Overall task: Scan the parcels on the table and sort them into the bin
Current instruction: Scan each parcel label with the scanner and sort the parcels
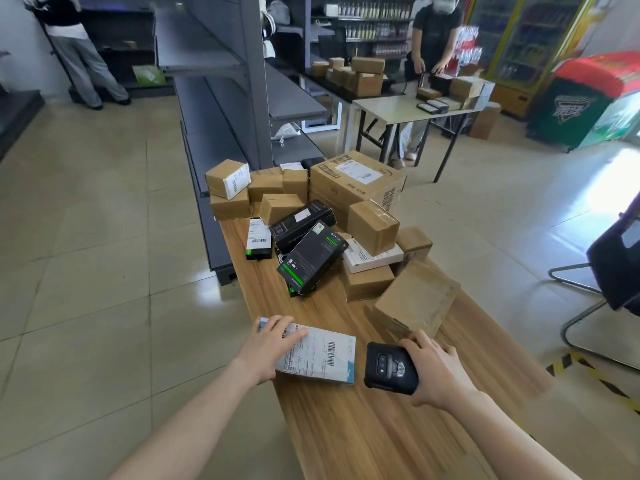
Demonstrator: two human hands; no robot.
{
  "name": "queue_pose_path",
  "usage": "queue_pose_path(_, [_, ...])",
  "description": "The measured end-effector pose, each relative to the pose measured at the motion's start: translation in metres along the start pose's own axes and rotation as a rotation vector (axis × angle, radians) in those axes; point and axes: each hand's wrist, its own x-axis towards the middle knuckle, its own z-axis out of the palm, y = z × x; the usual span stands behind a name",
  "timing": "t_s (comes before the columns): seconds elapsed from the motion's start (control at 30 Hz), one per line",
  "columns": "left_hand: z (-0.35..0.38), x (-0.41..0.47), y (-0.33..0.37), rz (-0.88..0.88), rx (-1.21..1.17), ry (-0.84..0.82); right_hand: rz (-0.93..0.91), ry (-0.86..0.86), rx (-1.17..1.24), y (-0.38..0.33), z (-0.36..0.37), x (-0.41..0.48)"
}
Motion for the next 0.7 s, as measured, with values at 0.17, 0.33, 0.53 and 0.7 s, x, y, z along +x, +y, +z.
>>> queue_pose_path(0.17, [0.004,-0.002,-0.012,-0.002,-0.048,-0.004,0.046,0.028,0.051,-0.007,0.008,0.007])
queue_pose_path(0.33, [0.015,-0.035,-0.017,-0.137,-0.136,0.012,-0.007,0.024,0.142,-0.028,0.016,0.017])
queue_pose_path(0.53, [0.039,-0.122,-0.007,-0.517,-0.271,0.089,-0.209,-0.008,0.212,-0.070,0.022,0.030])
queue_pose_path(0.7, [0.060,-0.230,0.034,-0.876,-0.393,0.133,-0.400,-0.086,0.250,-0.127,0.031,0.015])
